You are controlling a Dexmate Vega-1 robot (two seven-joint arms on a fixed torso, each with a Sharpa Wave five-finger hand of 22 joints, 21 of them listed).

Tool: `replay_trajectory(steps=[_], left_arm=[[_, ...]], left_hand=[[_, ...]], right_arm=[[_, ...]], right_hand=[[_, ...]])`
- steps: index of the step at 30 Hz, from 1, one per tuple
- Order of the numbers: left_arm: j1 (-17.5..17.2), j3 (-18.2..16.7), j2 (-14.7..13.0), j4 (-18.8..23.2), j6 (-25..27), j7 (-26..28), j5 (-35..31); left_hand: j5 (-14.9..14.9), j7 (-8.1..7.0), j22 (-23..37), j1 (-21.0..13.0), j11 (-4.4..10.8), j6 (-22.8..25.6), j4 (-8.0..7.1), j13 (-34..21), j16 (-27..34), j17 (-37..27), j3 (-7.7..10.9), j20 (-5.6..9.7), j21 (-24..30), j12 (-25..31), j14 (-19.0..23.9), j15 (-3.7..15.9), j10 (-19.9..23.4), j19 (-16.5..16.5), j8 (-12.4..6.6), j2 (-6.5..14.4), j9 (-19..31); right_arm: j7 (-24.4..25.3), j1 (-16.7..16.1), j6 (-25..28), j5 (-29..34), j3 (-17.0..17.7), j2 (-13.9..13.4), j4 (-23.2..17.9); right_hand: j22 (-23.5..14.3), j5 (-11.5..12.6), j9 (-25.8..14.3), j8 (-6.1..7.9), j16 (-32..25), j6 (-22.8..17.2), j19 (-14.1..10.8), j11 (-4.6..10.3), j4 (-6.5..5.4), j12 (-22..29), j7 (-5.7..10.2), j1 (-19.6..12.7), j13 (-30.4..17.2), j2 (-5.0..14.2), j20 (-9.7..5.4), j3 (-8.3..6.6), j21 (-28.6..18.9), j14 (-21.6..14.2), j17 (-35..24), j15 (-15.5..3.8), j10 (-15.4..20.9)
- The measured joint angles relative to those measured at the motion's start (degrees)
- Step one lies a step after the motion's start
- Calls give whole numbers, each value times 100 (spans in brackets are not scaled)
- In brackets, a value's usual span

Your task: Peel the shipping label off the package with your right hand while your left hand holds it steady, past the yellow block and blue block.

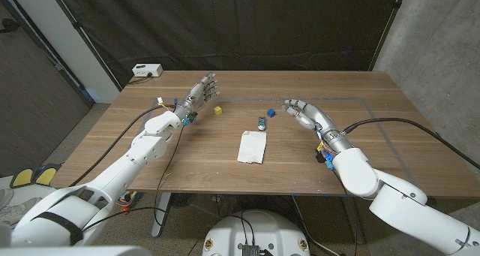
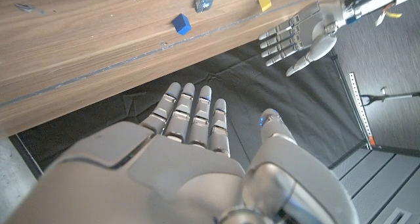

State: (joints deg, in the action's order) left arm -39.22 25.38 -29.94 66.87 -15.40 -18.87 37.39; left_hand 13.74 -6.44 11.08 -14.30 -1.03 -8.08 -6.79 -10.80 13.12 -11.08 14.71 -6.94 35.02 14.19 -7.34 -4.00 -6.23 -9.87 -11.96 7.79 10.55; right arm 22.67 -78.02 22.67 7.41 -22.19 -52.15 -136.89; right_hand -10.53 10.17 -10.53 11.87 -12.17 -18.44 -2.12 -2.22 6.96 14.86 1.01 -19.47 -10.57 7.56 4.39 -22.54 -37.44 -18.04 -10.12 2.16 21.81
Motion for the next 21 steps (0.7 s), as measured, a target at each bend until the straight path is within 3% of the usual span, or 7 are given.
replay_trajectory(steps=[12,21], left_arm=[[17,78,-15,169,53,-27,-67],[-2,107,-44,325,95,14,-104]], left_hand=[[0,-24,0,-23,1,23,9,0,19,0,9,0,0,0,33,34,62,0,0,23,0],[-33,-23,0,-46,1,23,24,1,19,1,24,-31,0,0,50,52,61,-31,0,0,0]], right_arm=[[-268,73,967,882,-628,-171,-539],[-844,554,2014,2153,-1576,-129,-765]], right_hand=[[0,-3,0,0,24,-113,0,32,48,0,52,-45,0,-45,0,2,0,0,0,-60,30],[0,-3,0,0,74,-142,1,113,184,-1,80,-166,0,-166,0,-37,39,40,-1,-164,47]])
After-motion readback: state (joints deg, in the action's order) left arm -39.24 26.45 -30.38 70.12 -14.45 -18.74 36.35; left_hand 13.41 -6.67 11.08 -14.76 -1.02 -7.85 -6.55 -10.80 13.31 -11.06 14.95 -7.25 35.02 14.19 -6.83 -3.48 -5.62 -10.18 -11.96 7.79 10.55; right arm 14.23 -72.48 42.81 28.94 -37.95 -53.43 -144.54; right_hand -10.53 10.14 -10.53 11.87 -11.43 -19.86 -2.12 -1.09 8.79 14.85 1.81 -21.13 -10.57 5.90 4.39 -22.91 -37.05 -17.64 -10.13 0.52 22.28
